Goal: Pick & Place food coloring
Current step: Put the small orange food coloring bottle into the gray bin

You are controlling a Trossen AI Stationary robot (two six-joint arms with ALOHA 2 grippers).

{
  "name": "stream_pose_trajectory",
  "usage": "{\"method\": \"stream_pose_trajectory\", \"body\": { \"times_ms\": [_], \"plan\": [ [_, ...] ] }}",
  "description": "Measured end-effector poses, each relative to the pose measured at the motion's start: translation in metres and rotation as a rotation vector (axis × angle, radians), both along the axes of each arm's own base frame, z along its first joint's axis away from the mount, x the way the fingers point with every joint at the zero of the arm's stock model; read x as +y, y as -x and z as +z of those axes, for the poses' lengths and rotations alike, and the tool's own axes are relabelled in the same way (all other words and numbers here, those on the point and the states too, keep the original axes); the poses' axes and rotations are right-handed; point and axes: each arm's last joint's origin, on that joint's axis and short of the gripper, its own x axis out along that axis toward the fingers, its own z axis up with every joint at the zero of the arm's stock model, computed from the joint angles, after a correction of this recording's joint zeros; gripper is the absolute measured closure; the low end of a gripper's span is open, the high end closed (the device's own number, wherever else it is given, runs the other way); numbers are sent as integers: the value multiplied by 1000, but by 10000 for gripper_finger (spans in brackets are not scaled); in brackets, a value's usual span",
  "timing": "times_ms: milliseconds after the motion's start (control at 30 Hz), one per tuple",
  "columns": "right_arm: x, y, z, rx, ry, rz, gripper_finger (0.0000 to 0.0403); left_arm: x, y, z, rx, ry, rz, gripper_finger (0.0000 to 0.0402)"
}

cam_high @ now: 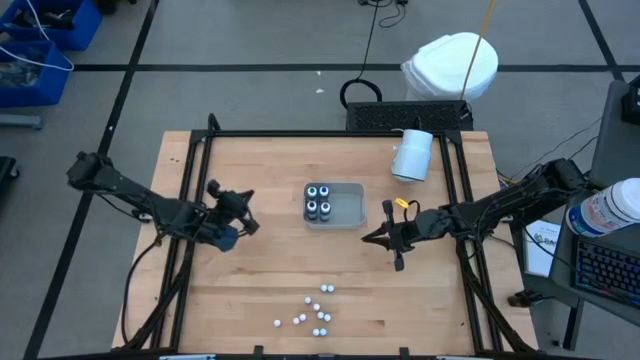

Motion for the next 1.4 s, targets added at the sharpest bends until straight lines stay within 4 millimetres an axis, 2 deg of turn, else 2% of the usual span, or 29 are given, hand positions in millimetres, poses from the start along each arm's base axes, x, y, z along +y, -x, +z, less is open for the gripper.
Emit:
{"method": "stream_pose_trajectory", "body": {
  "times_ms": [133, 333, 600, 733, 867, 967, 1033, 1100, 1267, 1400],
  "plan": [
    [0, 0, 1, -10, 13, 4, 401, -6, -9, -10, -60, -7, -187, 397],
    [0, 0, 1, -11, 22, 7, 401, -16, -15, -3, -115, -88, -532, 397],
    [5, -5, 2, -54, -19, 18, 402, -25, -12, -4, -108, -82, -614, 390],
    [27, -21, 9, -52, 2, 66, 402, -27, -12, -4, -99, -93, -623, 378],
    [70, -42, 31, 3, 11, 54, 402, -27, -11, -5, -73, -119, -630, 381],
    [96, -54, 34, 67, 88, 23, 403, -26, -11, -6, -53, -133, -635, 389],
    [104, -65, 35, 65, 89, 19, 403, -26, -11, -6, -56, -133, -635, 394],
    [110, -73, 32, 55, 78, 28, 403, -26, -11, -6, -56, -133, -635, 398],
    [122, -87, 6, 78, -16, 46, 403, -26, -11, -6, -63, -124, -632, 385],
    [132, -94, 1, 104, -71, 32, 403, -26, -11, -6, -56, -135, -636, 371]
  ]
}}
